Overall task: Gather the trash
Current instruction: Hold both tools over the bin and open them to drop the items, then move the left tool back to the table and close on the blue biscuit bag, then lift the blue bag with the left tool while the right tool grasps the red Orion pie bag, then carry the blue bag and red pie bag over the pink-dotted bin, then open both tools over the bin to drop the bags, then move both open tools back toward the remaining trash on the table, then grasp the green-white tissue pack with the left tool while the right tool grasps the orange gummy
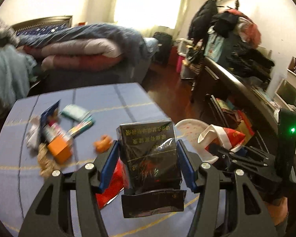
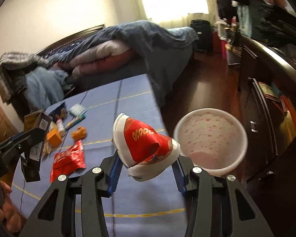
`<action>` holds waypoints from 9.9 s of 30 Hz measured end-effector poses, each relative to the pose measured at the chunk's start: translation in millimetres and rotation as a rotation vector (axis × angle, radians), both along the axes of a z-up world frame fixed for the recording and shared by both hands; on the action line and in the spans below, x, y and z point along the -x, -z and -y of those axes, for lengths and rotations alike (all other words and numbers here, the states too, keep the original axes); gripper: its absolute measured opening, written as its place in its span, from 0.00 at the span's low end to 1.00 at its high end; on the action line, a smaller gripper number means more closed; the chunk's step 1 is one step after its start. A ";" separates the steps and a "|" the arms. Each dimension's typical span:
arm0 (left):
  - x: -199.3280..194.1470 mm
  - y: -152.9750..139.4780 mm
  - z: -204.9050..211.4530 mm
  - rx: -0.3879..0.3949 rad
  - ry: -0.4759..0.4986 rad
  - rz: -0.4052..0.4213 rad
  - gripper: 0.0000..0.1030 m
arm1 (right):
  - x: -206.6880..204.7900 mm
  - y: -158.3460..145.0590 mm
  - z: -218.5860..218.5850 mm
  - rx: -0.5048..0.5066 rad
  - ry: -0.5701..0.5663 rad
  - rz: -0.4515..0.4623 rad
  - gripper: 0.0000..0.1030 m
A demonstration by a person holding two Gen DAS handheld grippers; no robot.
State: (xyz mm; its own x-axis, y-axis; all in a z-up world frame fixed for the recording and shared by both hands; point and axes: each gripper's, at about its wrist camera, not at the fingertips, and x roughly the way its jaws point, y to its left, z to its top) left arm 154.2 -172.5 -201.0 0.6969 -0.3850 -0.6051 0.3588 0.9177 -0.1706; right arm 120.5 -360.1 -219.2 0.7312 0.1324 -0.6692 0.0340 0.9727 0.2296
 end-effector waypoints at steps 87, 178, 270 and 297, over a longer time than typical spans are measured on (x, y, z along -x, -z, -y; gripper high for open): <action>-139.4 48.1 -130.4 -0.318 -0.401 -0.104 0.67 | -60.6 -4.0 -103.0 0.077 -0.146 -0.047 0.87; -48.3 -24.5 -53.0 0.070 0.030 0.032 0.09 | -29.8 12.6 -55.6 0.040 -0.113 -0.044 0.09; -180.7 48.8 -39.8 -0.145 -0.499 -0.156 0.96 | -59.8 0.6 3.2 0.069 0.002 0.018 0.83; -264.3 100.1 -90.3 -0.209 -0.587 -0.395 0.46 | -77.6 -1.3 -102.9 0.089 -0.218 -0.001 0.83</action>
State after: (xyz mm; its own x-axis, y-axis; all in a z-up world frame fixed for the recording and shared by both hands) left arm 418.5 -82.2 -301.1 0.4679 0.1350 -0.8734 -0.2536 0.9672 0.0137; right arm 198.1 -257.2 -217.9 0.6908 0.2276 -0.6863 -0.1790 0.9735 0.1427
